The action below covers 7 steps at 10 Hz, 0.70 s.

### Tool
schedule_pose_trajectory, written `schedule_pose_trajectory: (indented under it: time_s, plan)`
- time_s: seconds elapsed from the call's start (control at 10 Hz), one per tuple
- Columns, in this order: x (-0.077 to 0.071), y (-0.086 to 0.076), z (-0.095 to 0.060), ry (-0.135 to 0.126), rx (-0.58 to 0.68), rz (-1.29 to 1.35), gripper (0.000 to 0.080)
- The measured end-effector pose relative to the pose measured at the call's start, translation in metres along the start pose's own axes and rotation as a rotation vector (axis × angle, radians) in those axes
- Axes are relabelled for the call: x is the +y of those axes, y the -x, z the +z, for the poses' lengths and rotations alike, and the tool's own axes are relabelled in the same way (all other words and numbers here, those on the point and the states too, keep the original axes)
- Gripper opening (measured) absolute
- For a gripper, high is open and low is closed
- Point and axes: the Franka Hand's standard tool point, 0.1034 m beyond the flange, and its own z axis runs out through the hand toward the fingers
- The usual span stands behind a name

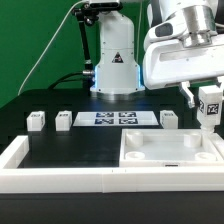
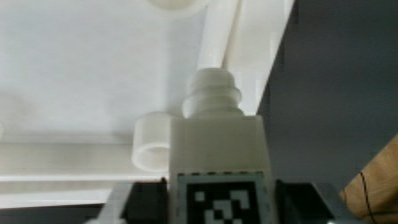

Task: Assemble square table

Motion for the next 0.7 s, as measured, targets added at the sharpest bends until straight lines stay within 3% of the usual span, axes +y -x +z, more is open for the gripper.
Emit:
schedule_pose_trajectory:
  time_s: [0.1, 0.3, 0.5, 0.7]
  plan:
    - [0.002, -0.001, 0.000, 0.002, 0.000, -0.003, 0.0288]
    - [0.019, -0.021, 0.006, 0.014, 0.018, -0.047, 0.0288]
    - [0.022, -0.043, 0.014, 0.013, 0.043, -0.072, 0.0288]
    - [0.029, -0.050, 0.022, 0.019, 0.052, -0.089, 0.0288]
